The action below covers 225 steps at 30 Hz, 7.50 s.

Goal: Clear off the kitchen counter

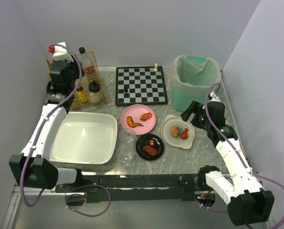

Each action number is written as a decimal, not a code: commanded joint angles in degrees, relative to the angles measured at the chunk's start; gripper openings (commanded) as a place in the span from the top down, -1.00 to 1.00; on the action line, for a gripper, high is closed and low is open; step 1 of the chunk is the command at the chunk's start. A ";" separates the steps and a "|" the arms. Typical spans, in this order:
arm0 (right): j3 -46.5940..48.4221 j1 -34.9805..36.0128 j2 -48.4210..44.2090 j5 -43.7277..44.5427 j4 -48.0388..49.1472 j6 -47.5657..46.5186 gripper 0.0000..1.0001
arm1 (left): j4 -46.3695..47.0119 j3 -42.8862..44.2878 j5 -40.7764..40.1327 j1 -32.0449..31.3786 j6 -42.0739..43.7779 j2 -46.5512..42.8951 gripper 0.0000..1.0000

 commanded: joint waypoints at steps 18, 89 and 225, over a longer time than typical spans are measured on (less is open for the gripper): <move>2.06 -0.29 5.11 -5.48 4.20 -0.41 -0.86 | 11.91 -5.75 -1.38 18.27 -4.69 12.17 0.99; 2.06 -0.29 7.57 -4.78 5.08 -0.50 -0.86 | 3.85 1.10 -0.58 14.58 -9.96 13.60 -0.74; 1.89 12.98 22.16 -42.75 80.40 43.54 1.00 | 30.12 -26.14 40.73 -18.46 -53.82 -13.66 -0.99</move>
